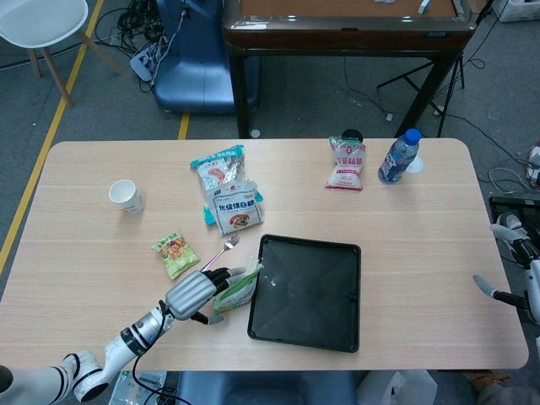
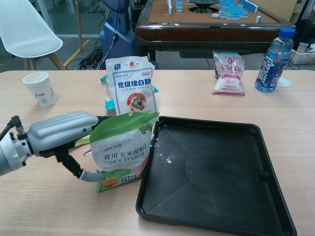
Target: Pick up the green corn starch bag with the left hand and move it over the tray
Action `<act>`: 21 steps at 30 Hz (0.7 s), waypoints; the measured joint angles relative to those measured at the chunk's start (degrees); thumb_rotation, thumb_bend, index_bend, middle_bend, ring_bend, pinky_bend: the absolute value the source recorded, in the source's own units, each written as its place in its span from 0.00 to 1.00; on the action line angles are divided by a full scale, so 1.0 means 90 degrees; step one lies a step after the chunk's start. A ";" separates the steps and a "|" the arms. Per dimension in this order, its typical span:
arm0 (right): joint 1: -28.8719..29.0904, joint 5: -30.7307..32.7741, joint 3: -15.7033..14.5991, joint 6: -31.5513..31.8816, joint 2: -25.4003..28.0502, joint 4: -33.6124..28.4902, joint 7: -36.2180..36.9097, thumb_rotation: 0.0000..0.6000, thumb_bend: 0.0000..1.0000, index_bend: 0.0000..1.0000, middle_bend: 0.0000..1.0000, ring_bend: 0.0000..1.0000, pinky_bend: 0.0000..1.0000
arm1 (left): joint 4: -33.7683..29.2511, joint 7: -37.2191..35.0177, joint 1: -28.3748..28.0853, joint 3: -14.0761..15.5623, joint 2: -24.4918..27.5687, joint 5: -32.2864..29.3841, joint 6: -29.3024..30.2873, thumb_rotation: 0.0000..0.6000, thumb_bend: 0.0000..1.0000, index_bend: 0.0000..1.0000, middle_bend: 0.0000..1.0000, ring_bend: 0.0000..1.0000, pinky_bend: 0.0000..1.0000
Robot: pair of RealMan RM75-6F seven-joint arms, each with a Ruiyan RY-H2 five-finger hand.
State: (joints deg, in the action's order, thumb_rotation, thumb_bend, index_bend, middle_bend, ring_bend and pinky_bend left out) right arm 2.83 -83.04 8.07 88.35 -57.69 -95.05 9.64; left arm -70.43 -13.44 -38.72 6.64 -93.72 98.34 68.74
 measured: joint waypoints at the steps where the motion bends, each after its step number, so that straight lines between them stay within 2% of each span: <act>1: -0.0002 0.0001 -0.0001 0.0000 -0.0001 0.0007 0.0006 1.00 0.09 0.24 0.31 0.12 0.17 | -0.0016 0.0035 0.0008 -0.0015 0.0007 -0.0031 -0.0025 1.00 0.16 0.13 0.11 0.16 0.41; 21: 0.0036 -0.0032 0.0001 -0.0044 -0.0010 0.0051 0.0049 1.00 0.09 0.24 0.31 0.12 0.17 | -0.0393 0.0439 0.0343 -0.0300 0.0329 -0.0723 -0.0312 1.00 0.16 0.05 0.10 0.13 0.33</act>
State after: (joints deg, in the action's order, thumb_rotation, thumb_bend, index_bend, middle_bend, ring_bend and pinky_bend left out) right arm 3.16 -83.33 8.08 87.95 -57.78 -94.59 10.08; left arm -73.97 -9.49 -35.63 3.95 -90.75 91.84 65.93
